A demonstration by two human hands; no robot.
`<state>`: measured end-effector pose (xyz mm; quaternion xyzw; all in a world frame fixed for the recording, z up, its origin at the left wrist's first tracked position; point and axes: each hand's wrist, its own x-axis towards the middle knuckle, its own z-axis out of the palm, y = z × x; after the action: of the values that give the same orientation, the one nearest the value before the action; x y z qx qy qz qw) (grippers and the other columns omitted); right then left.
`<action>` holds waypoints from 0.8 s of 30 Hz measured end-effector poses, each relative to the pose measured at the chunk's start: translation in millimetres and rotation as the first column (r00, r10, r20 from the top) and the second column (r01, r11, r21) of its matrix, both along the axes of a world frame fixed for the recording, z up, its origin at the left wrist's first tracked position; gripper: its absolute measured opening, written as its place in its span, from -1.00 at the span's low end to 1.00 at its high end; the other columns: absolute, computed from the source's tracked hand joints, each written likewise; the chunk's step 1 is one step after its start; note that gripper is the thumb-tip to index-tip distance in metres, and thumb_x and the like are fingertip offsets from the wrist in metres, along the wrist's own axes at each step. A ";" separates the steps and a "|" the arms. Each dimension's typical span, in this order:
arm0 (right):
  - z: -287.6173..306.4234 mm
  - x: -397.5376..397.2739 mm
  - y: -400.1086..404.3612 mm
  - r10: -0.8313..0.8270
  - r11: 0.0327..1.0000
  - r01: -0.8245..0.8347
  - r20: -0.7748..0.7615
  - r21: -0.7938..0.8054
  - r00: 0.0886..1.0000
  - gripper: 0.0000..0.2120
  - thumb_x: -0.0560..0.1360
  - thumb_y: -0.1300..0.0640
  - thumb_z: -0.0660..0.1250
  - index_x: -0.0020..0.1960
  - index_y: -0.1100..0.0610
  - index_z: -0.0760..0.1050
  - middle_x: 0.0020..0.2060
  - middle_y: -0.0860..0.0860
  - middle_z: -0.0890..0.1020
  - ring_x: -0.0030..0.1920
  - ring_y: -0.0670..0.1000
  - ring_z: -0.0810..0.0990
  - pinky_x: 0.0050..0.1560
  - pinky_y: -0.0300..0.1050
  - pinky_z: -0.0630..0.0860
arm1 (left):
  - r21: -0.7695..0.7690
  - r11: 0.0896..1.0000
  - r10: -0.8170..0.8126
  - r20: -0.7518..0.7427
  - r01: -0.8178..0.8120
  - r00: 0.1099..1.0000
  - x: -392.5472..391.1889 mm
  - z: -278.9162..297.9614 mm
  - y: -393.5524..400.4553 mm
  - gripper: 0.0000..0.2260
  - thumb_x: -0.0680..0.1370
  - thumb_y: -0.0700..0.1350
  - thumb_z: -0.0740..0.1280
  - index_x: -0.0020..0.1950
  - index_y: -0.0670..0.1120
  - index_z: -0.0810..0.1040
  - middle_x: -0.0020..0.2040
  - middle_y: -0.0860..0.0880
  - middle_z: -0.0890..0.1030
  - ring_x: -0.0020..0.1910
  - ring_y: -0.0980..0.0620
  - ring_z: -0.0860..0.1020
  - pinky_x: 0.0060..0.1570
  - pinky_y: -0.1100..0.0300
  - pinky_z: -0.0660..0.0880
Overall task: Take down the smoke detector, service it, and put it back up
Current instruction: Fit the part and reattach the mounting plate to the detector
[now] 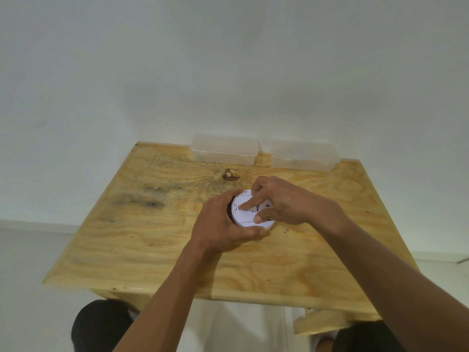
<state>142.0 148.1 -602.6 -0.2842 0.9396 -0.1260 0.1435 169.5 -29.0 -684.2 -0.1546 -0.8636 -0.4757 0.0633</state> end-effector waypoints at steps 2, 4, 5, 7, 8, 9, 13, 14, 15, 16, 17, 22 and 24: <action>-0.4 -0.6 -0.3 -0.002 1.000 0.002 0.003 0.012 1.000 -0.62 0.51 0.04 0.43 0.32 -0.11 0.55 0.10 -0.02 0.40 0.03 -0.02 0.31 -0.05 -0.14 0.25 | 0.010 1.000 0.001 0.000 -0.001 1.000 0.9 0.6 -0.3 -0.44 0.24 0.18 0.63 0.17 0.17 0.54 -0.01 0.19 0.68 -0.06 0.21 0.65 -0.07 0.09 0.60; -0.7 0.6 -0.3 -0.015 1.000 0.015 0.012 0.013 1.000 -0.62 0.52 0.04 0.43 0.33 -0.11 0.54 0.11 -0.02 0.39 0.04 -0.01 0.31 -0.03 -0.14 0.26 | 0.015 1.000 -0.001 -0.004 0.001 1.000 1.6 0.8 -0.7 -0.45 0.24 0.18 0.63 0.16 0.20 0.53 -0.01 0.20 0.68 -0.05 0.22 0.64 -0.06 0.10 0.60; -0.9 1.1 -0.3 -0.020 1.000 0.020 0.013 0.015 1.000 -0.62 0.52 0.03 0.42 0.33 -0.11 0.53 0.10 -0.03 0.37 0.04 -0.01 0.31 -0.02 -0.13 0.26 | 0.016 1.000 0.000 -0.004 0.000 1.000 1.9 1.3 -0.6 -0.44 0.24 0.18 0.63 0.17 0.22 0.52 0.00 0.21 0.67 -0.05 0.23 0.64 -0.05 0.10 0.60; -1.8 1.9 -0.3 -0.029 0.999 0.028 0.003 0.021 1.000 -0.61 0.53 0.02 0.41 0.35 -0.10 0.53 0.08 -0.04 0.36 0.04 0.01 0.30 -0.02 -0.11 0.28 | 0.017 1.000 0.001 -0.006 -0.001 1.000 2.1 2.5 -0.2 -0.41 0.24 0.18 0.62 0.20 0.26 0.49 0.02 0.21 0.67 -0.03 0.24 0.64 -0.02 0.10 0.61; -2.6 2.2 -0.4 -0.037 0.999 0.037 -0.003 0.023 0.999 -0.61 0.53 0.01 0.41 0.35 -0.10 0.52 0.07 -0.03 0.36 0.05 0.02 0.31 -0.01 -0.09 0.30 | 0.017 1.000 -0.002 -0.007 0.002 1.000 2.3 2.9 0.4 -0.40 0.24 0.19 0.62 0.21 0.28 0.47 0.03 0.21 0.68 -0.02 0.24 0.64 -0.01 0.10 0.61; -3.7 3.1 -0.3 -0.048 0.999 0.049 -0.009 0.022 0.999 -0.61 0.54 0.00 0.40 0.35 -0.10 0.52 0.07 -0.02 0.36 0.06 0.04 0.32 0.00 -0.06 0.34 | 0.020 1.000 -0.005 -0.009 0.005 1.000 2.8 3.3 1.0 -0.38 0.24 0.19 0.62 0.23 0.29 0.44 0.04 0.21 0.68 -0.01 0.24 0.64 0.01 0.09 0.61; -12.6 9.0 1.4 -0.104 0.994 0.103 -0.060 -0.022 0.993 -0.61 0.52 -0.05 0.40 0.33 -0.06 0.55 0.09 0.02 0.43 0.11 0.11 0.36 0.09 0.04 0.43 | 0.048 0.999 0.010 -0.005 -0.010 1.000 3.2 3.3 2.7 -0.37 0.22 0.26 0.59 0.24 0.28 0.47 0.06 0.23 0.68 0.03 0.25 0.64 0.05 0.08 0.60; -14.9 10.8 2.1 -0.123 0.992 0.119 -0.087 -0.043 0.989 -0.61 0.51 -0.07 0.41 0.31 -0.03 0.56 0.09 0.03 0.46 0.11 0.11 0.39 0.08 0.04 0.43 | 0.047 0.999 0.009 -0.002 -0.009 1.000 3.2 3.1 3.0 -0.36 0.21 0.27 0.58 0.23 0.30 0.46 0.04 0.24 0.67 0.03 0.25 0.64 0.05 0.09 0.60; -16.9 12.8 2.7 -0.145 0.988 0.139 -0.114 -0.064 0.983 -0.61 0.50 -0.08 0.42 0.29 -0.01 0.57 0.09 0.04 0.49 0.10 0.11 0.42 0.08 0.04 0.44 | 0.044 0.999 0.008 0.001 -0.008 1.000 3.1 2.9 3.2 -0.36 0.20 0.27 0.58 0.22 0.33 0.44 0.02 0.26 0.66 0.02 0.25 0.63 0.05 0.10 0.60; -19.5 14.5 3.4 -0.171 0.983 0.160 -0.139 -0.086 0.975 -0.58 0.48 -0.10 0.42 0.29 0.02 0.56 0.09 0.04 0.51 0.10 0.11 0.44 0.09 0.04 0.44 | 0.042 0.999 0.012 0.005 -0.012 1.000 2.7 2.2 3.0 -0.37 0.18 0.28 0.57 0.20 0.33 0.44 0.00 0.27 0.65 0.01 0.25 0.63 0.04 0.10 0.60; -22.3 16.0 3.8 -0.202 0.976 0.186 -0.152 -0.113 0.967 -0.55 0.47 -0.11 0.43 0.30 0.03 0.53 0.11 0.03 0.53 0.12 0.10 0.46 0.11 0.03 0.44 | 0.045 0.999 0.022 0.009 -0.023 1.000 1.8 1.1 2.9 -0.38 0.17 0.28 0.58 0.17 0.30 0.47 -0.01 0.27 0.65 -0.01 0.25 0.63 0.02 0.09 0.60; -28.8 22.3 2.7 -0.293 0.945 0.261 -0.159 -0.197 0.943 -0.47 0.46 -0.12 0.44 0.35 0.07 0.47 0.16 0.01 0.54 0.17 0.05 0.43 0.15 -0.04 0.41 | 0.044 0.999 0.033 0.001 -0.033 0.999 2.8 1.2 3.3 -0.41 0.17 0.19 0.63 0.15 0.30 0.52 -0.03 0.27 0.66 -0.05 0.27 0.63 -0.07 0.12 0.62; -28.1 22.8 2.1 -0.286 0.951 0.258 -0.161 -0.172 0.945 -0.47 0.47 -0.13 0.43 0.35 0.10 0.50 0.17 0.02 0.53 0.18 0.05 0.43 0.15 -0.05 0.41 | 0.037 0.999 0.016 -0.011 -0.015 1.000 4.6 5.7 3.3 -0.41 0.20 0.14 0.65 0.09 0.49 0.47 -0.01 0.34 0.65 -0.04 0.31 0.62 -0.07 0.21 0.61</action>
<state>164.8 150.2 -630.7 -0.1719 0.9670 -0.1873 0.0158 174.2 -25.7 -678.5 -0.1494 -0.8554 -0.4902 0.0745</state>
